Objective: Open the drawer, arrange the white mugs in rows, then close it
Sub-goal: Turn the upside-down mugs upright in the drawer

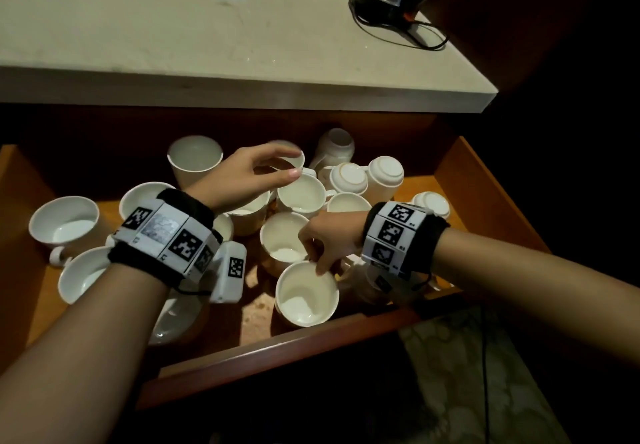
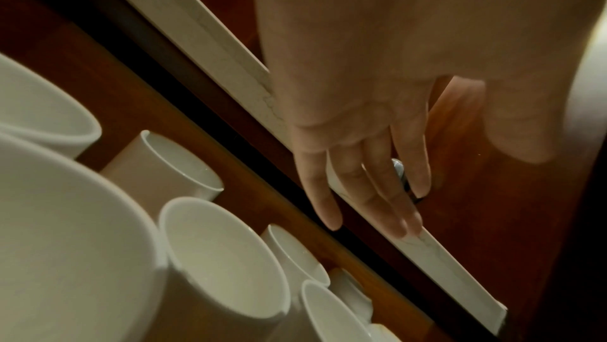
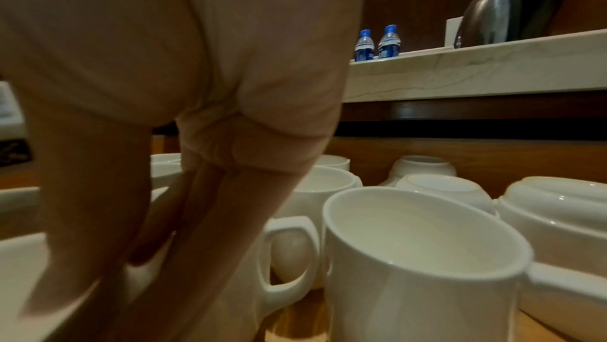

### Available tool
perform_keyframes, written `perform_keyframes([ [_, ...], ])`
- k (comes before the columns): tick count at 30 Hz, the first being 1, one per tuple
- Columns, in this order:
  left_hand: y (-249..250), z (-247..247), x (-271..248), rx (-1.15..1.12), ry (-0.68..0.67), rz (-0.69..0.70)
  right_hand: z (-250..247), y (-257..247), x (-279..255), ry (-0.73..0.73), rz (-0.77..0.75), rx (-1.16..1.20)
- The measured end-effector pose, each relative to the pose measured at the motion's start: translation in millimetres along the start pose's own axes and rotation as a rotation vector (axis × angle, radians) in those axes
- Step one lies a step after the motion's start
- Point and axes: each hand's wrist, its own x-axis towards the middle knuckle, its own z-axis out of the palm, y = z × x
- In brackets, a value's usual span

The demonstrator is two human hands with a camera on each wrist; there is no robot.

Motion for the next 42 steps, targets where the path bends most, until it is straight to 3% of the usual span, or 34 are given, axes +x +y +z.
perform_keyframes([
  [5, 2.6, 7.6, 0.4, 0.038, 0.001, 0.004, -17.8, 26.9, -23.8, 0.084, 0.122, 0.217],
  [11, 13.1, 22.1, 1.1, 0.239, -0.02, -0.006, -5.9, 55.8, -41.4, -0.305, 0.335, 0.027],
  [15, 24.5, 27.1, 1.3, 0.357, 0.024, -0.062, 5.7, 60.6, -32.3, -0.392, 0.266, -0.051],
  [22, 39.6, 61.8, 3.9, 0.369, 0.107, -0.121, 18.5, 63.6, -28.3, -0.316, 0.058, 0.051],
  [28, 48.9, 83.8, 23.1, 0.321, 0.176, -0.158, -9.4, 98.0, -44.2, -0.339, 0.009, 0.122],
  [33, 57.6, 102.9, 53.1, 0.191, 0.258, -0.201, -30.8, 138.6, -69.8, -0.284, -0.08, 0.448],
  [37, 60.0, 117.5, 70.2, 0.029, 0.304, -0.252, -37.1, 174.7, -86.8, -0.108, -0.143, 0.773],
  [42, 54.5, 121.9, 74.8, -0.055, 0.11, -0.378, -33.4, 204.1, -94.9, 0.115, -0.26, 1.138],
])
